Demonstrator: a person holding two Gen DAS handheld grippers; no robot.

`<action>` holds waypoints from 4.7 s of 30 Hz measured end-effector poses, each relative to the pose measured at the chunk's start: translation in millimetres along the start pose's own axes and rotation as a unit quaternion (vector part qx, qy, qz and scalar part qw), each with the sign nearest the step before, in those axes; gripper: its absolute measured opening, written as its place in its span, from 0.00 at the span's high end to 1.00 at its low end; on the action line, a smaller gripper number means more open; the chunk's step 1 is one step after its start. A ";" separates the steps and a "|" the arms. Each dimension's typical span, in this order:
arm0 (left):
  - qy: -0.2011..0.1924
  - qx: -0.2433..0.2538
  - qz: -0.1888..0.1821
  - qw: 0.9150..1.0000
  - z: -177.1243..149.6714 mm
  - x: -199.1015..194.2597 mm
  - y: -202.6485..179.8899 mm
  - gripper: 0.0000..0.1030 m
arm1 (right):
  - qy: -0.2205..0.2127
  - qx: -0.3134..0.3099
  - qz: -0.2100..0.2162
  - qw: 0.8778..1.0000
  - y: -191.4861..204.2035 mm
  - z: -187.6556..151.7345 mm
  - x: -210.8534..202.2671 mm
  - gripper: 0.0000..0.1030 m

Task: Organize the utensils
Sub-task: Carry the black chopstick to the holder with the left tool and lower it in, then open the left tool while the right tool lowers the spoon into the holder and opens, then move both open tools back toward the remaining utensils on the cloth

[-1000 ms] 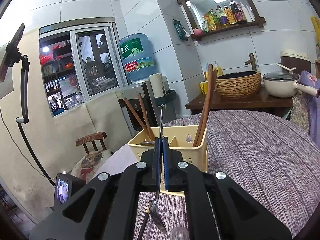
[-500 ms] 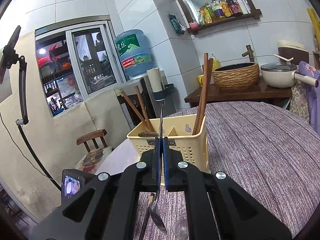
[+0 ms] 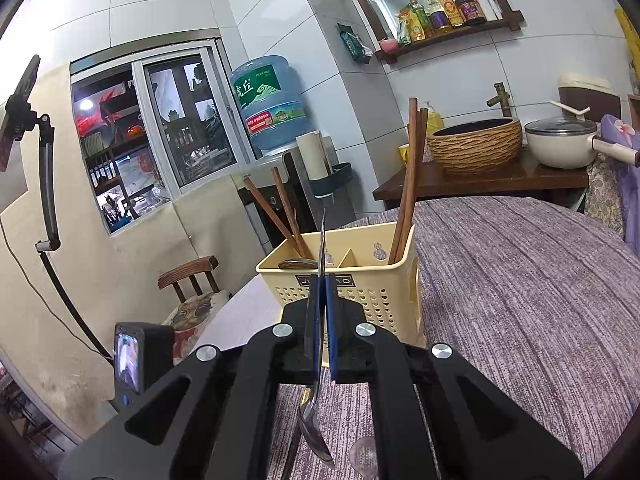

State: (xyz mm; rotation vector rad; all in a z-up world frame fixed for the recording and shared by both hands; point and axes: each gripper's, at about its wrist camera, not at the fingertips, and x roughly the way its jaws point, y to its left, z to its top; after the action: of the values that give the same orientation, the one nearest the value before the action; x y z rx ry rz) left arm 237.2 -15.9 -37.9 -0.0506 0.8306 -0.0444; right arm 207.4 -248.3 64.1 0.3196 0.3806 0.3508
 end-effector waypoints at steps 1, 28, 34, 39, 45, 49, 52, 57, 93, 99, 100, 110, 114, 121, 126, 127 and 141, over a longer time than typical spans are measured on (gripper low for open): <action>-0.007 -0.001 -0.004 1.000 2.4 -5.3 -0.1 0.92 | 0.001 0.001 0.003 1.000 -0.5 0.2 0.0 0.96; -0.136 -0.027 -0.098 0.986 44.1 -106.3 19.9 0.92 | 0.020 0.000 0.066 0.998 10.8 13.1 3.4 0.96; -0.156 -0.024 -0.100 0.982 51.6 -117.7 20.1 0.92 | 0.026 -0.014 0.071 0.997 20.1 17.9 6.2 0.96; -0.168 -0.022 -0.107 0.980 59.8 -126.4 19.4 0.92 | 0.031 -0.013 0.079 0.996 21.5 19.8 8.2 0.96; -0.195 -0.013 -0.117 0.974 78.6 -145.8 16.3 0.92 | 0.020 -0.022 0.079 0.996 24.3 29.3 7.1 0.96; -0.216 -0.006 -0.131 0.968 102.2 -164.5 12.6 0.92 | -0.007 -0.029 0.072 0.997 25.1 45.9 6.1 0.96; -0.248 -0.002 -0.131 0.960 123.1 -185.1 7.7 0.92 | -0.030 -0.045 0.062 0.997 29.5 64.2 8.5 0.96; -0.285 -0.004 -0.146 0.947 159.0 -207.9 -3.9 0.92 | -0.071 -0.088 0.029 0.993 37.6 97.5 17.7 0.96; -0.198 0.010 -0.109 0.974 88.4 -94.0 -27.6 0.46 | -0.062 -0.141 -0.063 0.986 -1.3 21.6 22.5 0.43; -0.192 -0.002 -0.088 0.978 63.1 -101.2 -10.0 0.22 | -0.027 -0.132 -0.078 0.988 2.1 11.9 0.3 0.31; -0.186 -0.004 -0.080 0.979 58.0 -99.8 -5.7 0.21 | -0.018 -0.130 -0.085 0.988 0.8 8.9 -2.2 0.29; -0.080 -0.039 -0.042 0.995 -3.4 -60.5 30.5 0.12 | 0.122 -0.067 -0.104 0.985 -21.3 -42.2 -6.7 0.26; -0.047 -0.027 -0.036 0.998 -24.2 -48.0 28.9 0.12 | 0.159 -0.070 -0.104 0.979 -21.1 -67.5 -2.8 0.26; -0.031 -0.009 -0.025 0.999 -41.5 -43.2 22.6 0.12 | 0.217 -0.087 -0.102 0.967 -11.9 -99.6 14.4 0.26; -0.029 -0.005 -0.020 0.999 -44.1 -43.5 20.7 0.12 | 0.252 -0.102 -0.110 0.956 -8.7 -115.8 28.9 0.35; -0.028 -0.004 -0.020 0.999 -44.4 -43.4 20.9 0.12 | 0.258 -0.103 -0.113 0.954 -9.1 -117.9 31.8 0.37; -0.016 0.015 -0.030 0.999 -44.4 -34.1 0.6 0.16 | 0.262 -0.115 -0.126 0.950 -13.9 -117.8 44.0 0.64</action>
State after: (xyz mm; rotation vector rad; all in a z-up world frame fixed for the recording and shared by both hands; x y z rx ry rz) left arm 181.4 -14.5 -42.7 -0.0466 0.7969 -0.1118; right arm 200.9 -215.9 -58.0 -0.0598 0.8877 0.2200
